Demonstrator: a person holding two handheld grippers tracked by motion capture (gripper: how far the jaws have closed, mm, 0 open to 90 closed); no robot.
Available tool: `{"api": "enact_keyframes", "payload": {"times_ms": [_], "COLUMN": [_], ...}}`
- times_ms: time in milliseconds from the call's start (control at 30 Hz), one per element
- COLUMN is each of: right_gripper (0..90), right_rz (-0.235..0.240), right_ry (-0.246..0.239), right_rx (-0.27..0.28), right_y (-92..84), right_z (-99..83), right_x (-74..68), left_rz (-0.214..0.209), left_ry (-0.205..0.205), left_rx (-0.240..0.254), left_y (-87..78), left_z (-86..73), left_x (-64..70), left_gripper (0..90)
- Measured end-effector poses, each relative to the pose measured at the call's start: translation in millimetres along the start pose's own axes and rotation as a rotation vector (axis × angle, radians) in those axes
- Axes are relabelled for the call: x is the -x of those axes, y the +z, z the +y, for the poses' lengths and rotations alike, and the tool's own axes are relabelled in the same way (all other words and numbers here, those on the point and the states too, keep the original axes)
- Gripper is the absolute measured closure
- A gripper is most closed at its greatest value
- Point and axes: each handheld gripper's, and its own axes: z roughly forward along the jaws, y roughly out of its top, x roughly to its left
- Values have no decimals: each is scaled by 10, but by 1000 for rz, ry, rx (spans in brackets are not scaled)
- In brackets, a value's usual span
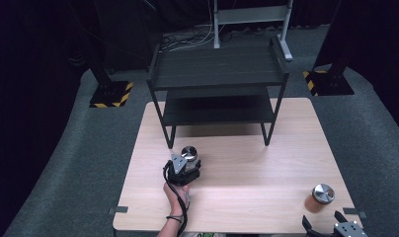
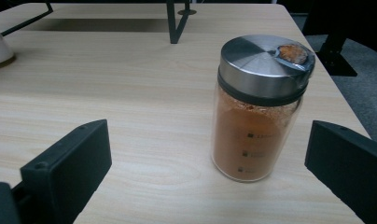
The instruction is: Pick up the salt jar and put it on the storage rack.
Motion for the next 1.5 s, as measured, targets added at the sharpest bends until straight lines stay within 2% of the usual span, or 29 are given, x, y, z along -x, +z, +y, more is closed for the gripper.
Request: {"api": "enact_keyframes", "payload": {"times_ms": [333, 467, 1067, 1500], "right_gripper": [0, 0, 0, 0], "right_rz": [-7, -5, -10, -27], "right_ry": [-1, -1, 11, 3], "right_rx": [-12, -8, -10, 1], "right_y": [11, 6, -6, -40], "right_z": [15, 12, 12, 6], "right_x": [-16, -13, 8, 11], "left_rz": [-16, -18, -45, -49], "left_ry": [51, 59, 143, 171], "left_rx": [37, 48, 105, 136], "left_y": [-127, -150, -256, -274], "left_z": [197, 246, 604, 779], "left_x": [-36, -40, -30, -36], "left_gripper": [310, 310, 311, 311]}}
